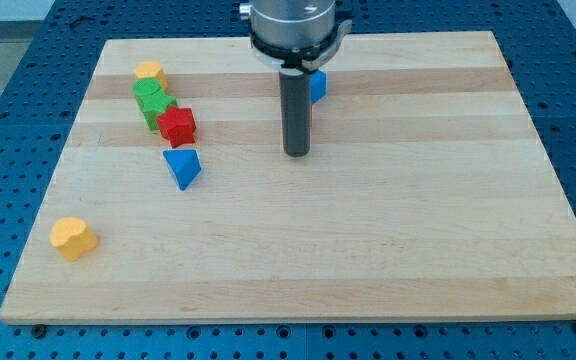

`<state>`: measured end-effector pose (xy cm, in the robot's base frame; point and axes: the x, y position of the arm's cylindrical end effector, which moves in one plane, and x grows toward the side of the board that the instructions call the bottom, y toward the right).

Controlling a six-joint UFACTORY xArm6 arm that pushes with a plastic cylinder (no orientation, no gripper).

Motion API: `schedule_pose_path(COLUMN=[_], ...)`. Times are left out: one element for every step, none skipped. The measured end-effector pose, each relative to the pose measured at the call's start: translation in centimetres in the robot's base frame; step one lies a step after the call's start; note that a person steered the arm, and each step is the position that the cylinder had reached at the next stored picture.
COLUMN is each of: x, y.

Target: Move the blue cube left a bit

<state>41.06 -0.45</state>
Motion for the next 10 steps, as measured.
schedule_pose_path(x=[-1.8,-4.0,-4.9,-3.9,-4.5,-8.5,-11.7,-12.0,-12.0,-12.0], y=[0.0,0.0,0.0,1.5,4.4,6.5,6.4,3.6,0.7,1.2])
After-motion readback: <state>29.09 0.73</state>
